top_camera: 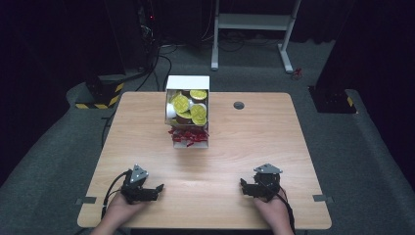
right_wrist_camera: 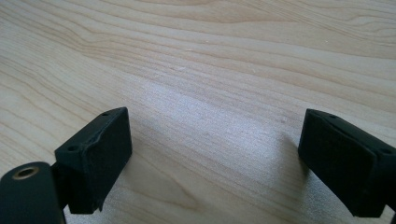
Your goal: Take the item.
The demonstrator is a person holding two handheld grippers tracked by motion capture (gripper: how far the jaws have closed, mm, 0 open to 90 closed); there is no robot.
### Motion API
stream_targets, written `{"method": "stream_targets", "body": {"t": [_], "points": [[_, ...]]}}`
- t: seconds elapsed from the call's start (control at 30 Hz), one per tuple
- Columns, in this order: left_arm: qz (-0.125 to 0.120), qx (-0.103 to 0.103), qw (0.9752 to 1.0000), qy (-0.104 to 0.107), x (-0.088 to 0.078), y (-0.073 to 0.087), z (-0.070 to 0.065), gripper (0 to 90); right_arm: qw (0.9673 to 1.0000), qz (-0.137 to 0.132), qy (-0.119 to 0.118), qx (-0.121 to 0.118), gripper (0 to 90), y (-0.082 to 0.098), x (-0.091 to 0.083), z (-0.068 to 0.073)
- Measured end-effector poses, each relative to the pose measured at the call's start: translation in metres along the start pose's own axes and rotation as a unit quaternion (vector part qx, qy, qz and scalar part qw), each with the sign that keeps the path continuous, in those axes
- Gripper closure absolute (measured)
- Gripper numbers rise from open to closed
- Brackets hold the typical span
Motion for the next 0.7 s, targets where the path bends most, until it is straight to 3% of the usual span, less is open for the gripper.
{"method": "stream_targets", "body": {"t": [0.43,0.7], "points": [[0.0,-0.005,1.0,-0.007,-0.0017,0.001,-0.0014,12.9,1.0,0.005,-0.006,-0.002,10.4,-0.001,0.0002,0.001],[0.001,-0.007,0.9999,-0.007,-0.0016,0.001,-0.0013,12.7,0.9995,0.004,-0.018,-0.024,13.0,-0.0053,-0.0013,0.0062]]}}
Point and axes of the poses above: each handheld gripper's, and its own axes: x roughly forward along the jaws, y roughly out of its underside, z roughly to its left, the point moved 4 cm from there along x, roughly forward along the jaws, and after that the axes turned 9 degrees about x, right-handed, at the moved point
